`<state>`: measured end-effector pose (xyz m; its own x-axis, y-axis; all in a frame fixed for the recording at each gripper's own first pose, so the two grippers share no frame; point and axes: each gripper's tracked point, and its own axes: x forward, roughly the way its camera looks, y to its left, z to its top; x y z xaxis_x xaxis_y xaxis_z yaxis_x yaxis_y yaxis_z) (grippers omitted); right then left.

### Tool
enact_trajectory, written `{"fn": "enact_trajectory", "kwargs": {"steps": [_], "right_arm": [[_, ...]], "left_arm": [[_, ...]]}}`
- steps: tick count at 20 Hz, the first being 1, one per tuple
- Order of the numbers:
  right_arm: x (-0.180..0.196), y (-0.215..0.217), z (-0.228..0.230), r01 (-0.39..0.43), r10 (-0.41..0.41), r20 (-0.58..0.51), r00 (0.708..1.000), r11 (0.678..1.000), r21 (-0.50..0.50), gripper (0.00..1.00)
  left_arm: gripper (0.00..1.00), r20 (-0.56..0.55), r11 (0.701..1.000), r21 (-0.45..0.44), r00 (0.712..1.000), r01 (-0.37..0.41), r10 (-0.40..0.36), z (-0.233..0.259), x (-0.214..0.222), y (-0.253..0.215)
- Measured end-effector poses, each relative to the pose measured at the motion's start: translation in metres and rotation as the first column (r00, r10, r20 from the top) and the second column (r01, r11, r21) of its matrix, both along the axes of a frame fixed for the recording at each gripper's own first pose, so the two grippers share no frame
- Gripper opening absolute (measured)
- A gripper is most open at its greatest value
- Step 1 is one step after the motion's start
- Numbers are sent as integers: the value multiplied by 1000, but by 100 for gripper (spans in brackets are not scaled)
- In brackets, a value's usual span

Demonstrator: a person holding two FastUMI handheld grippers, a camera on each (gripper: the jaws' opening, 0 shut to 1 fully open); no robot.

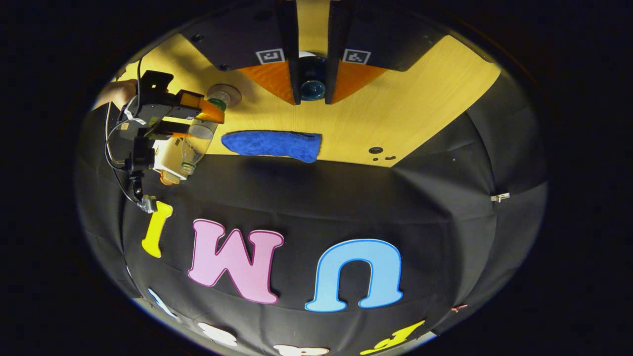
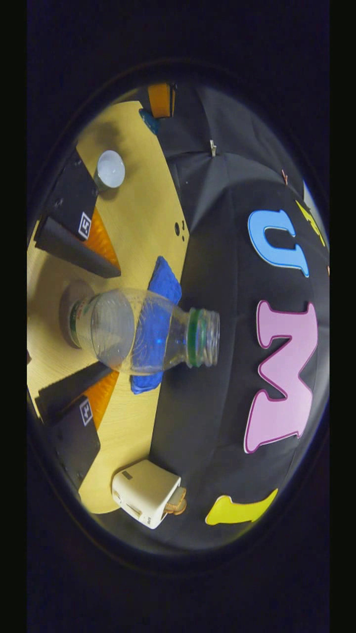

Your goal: Open the teacup lid with one hand, grasp the water bottle and pour water into the teacup with the other hand; after pouring, place the water bottle on the coaster and then close the teacup lid.

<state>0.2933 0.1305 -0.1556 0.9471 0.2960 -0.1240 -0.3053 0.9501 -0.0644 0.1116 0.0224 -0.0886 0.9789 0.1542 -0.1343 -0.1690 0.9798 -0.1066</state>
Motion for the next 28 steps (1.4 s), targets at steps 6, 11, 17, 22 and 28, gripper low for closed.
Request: {"fn": "enact_trajectory", "kwargs": {"steps": [6, 11, 17, 22, 28], "right_arm": [[-11, -8, -13, -15, 14, -6, 1000, 995, -98, 98], [-40, -17, -26, -33, 33, -2, 999, 988, -152, 98], [-75, -23, -42, -42, 36, -46, 998, 989, -140, 98], [-86, -23, -40, -56, 49, -58, 997, 991, -123, 98], [-95, -32, -44, -32, 24, -83, 996, 995, -96, 98]], "left_arm": [[24, -69, 999, 16, 997, 29, -28, -33, 30, -11], [28, -66, 998, 39, 996, 56, -53, -49, 46, -19], [28, -74, 996, 62, 995, 71, -66, -69, 50, -25], [27, -71, 995, 78, 996, 65, -60, -76, 49, -26], [40, -63, 992, 118, 997, 41, -34, -78, 49, -24]]}}
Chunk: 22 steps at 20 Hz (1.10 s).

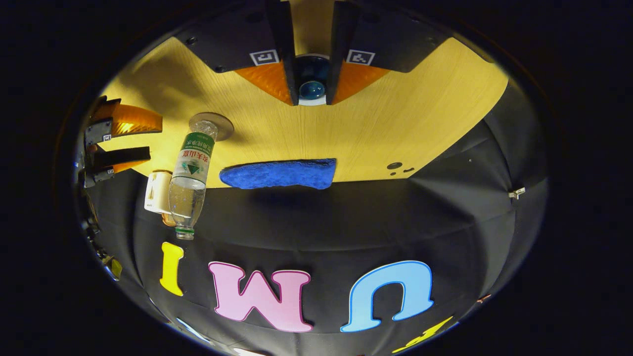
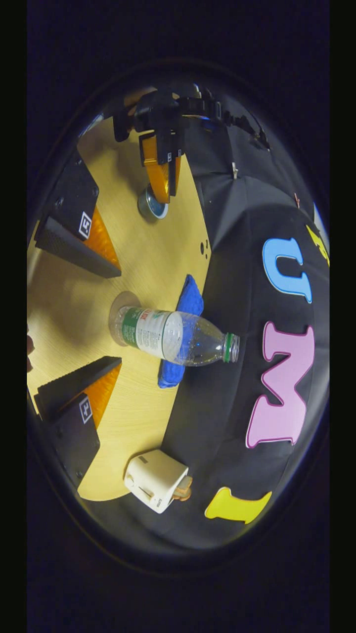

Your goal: Open the teacup lid with one hand, grasp the water bottle and pour water into the teacup with the other hand; after pouring, place the water bottle on the coaster and then close the teacup lid.

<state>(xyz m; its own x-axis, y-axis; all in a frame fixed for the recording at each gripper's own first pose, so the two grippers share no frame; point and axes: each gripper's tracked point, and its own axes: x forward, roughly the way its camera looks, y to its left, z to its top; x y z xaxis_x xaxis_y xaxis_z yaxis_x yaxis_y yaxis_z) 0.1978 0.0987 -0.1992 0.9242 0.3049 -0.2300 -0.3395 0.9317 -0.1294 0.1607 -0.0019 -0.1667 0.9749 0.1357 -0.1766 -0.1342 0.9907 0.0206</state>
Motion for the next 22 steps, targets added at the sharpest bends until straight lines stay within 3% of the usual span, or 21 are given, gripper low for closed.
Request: {"fn": "enact_trajectory", "kwargs": {"steps": [1, 2, 3, 8, 15, 22], "right_arm": [[-2, -1, -1, 6, -6, -1, 1000, 1000, -2, 98], [-4, -4, -1, 9, -9, -1, 1000, 1000, -2, 99], [-8, -4, 0, 10, -10, -2, 1000, 1000, 2, 99], [-31, -17, 29, 37, -38, 18, 999, 998, 42, 99], [-95, -51, 123, 73, -91, 133, 987, 988, 134, 98], [-159, -86, 198, 55, -103, 302, 948, 985, 164, 98]], "left_arm": [[36, 9, 1000, 7, 1000, -6, 6, 3, -1, 1], [48, 21, 1000, 13, 1000, -5, 5, 7, -2, 2], [49, 31, 1000, 20, 1000, -6, 5, 12, -4, 2], [98, 61, 998, 55, 998, -11, 8, 50, -34, 1], [97, 172, 996, 89, 985, -23, 7, 157, -105, -32], [97, 279, 997, -29, 957, -74, 79, 219, -170, -96]]}}
